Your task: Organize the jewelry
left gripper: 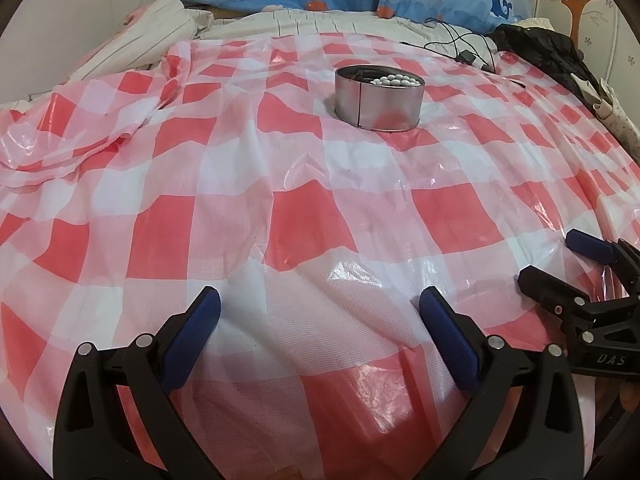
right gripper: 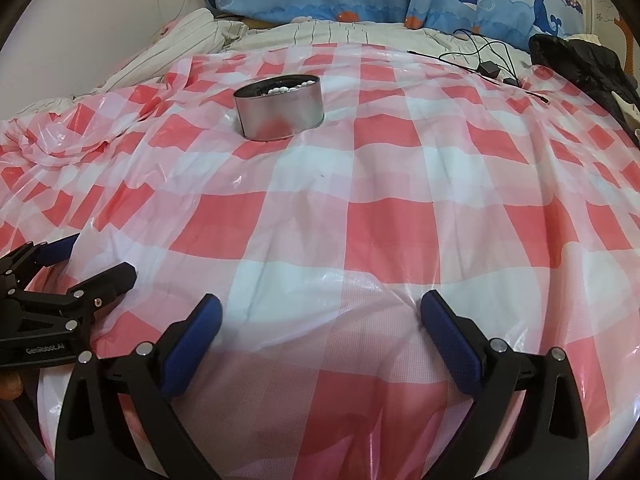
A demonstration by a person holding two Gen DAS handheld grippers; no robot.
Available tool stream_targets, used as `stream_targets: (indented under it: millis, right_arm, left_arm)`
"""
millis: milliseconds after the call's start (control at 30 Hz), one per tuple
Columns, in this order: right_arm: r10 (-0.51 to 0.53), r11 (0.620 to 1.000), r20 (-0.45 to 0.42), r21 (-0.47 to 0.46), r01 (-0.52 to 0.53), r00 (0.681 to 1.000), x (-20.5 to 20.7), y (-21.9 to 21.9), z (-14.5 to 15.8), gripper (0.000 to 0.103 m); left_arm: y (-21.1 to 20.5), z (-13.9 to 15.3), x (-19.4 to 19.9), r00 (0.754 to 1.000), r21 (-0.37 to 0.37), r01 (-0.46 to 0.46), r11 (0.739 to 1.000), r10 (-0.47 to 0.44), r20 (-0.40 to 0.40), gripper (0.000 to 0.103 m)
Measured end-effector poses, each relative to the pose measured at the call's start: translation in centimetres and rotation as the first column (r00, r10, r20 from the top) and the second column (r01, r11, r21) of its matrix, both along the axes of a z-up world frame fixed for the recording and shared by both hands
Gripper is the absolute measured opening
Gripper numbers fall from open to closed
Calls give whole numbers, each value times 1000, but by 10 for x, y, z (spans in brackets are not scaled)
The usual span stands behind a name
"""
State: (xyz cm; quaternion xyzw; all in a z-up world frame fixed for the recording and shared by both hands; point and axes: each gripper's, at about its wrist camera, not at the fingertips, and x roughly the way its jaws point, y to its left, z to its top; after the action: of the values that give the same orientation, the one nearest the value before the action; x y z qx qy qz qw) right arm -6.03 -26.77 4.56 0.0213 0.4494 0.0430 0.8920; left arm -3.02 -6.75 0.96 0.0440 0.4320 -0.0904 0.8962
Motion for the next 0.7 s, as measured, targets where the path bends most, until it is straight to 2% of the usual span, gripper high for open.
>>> stream_targets:
  millis: [700]
  right_arm:
    - [0,1000,1,-1,0,1000,0,-1,0,96]
  left_arm:
    - [0,-3,5,1000,-9,-3,1000,2,-20,96]
